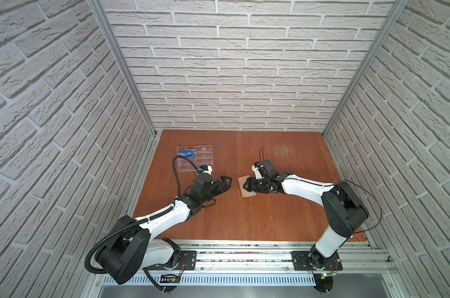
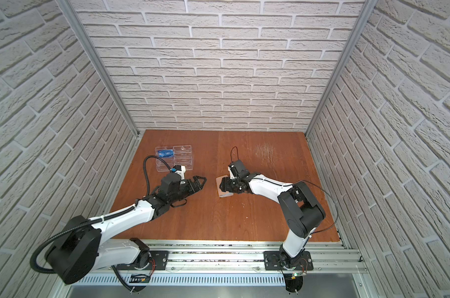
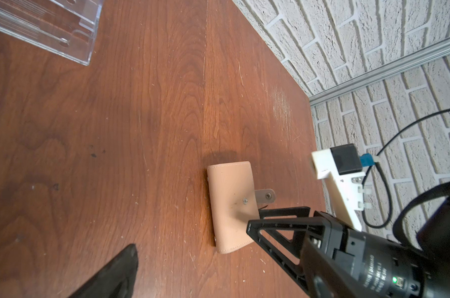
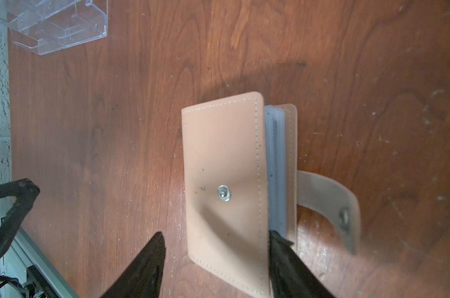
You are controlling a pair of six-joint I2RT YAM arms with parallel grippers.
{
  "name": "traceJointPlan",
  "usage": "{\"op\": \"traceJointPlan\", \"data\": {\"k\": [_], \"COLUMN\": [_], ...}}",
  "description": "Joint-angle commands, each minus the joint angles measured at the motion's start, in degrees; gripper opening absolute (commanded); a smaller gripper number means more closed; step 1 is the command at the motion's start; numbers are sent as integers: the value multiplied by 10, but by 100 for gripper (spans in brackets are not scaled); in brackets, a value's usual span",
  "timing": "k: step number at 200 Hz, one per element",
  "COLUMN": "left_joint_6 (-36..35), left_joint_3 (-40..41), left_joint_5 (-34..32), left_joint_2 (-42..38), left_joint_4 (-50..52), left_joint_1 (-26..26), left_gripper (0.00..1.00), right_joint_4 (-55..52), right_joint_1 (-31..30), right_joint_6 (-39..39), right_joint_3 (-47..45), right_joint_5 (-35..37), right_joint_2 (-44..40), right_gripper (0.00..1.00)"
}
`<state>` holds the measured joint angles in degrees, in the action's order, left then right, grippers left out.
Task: Take the credit cards out of the card holder
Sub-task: Open the card holder at the center of the table.
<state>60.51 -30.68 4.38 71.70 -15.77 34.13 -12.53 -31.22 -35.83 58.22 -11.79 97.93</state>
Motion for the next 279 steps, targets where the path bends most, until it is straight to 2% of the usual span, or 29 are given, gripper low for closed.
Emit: {"op": "traceJointPlan", "data": {"k": [1, 93, 154, 230, 279], "left_joint_6": [3, 4, 6, 20, 22], "left_joint_3": [7, 32, 44, 55, 61], "left_joint_5": [4, 11, 18, 36, 55], "left_joint_2": [-2, -51, -61, -62, -77], "left_joint_4": [-37, -19, -17, -31, -23], "left_joint_1": [-4, -30, -41, -64, -93], "left_gripper": [98, 98, 98, 98, 98], "right_joint_4": [7, -15, -54, -27, -23], "right_joint_1": [-14, -47, -48, -51, -78], "right_joint_6": [-6, -8, 6, -6, -16], "right_joint_3": [19, 68, 105, 136, 174], "right_joint_5": [11, 31, 60, 25, 17], "right_joint_2": [2, 21, 39, 77, 111], "right_gripper": [64, 64, 65, 65, 64]}}
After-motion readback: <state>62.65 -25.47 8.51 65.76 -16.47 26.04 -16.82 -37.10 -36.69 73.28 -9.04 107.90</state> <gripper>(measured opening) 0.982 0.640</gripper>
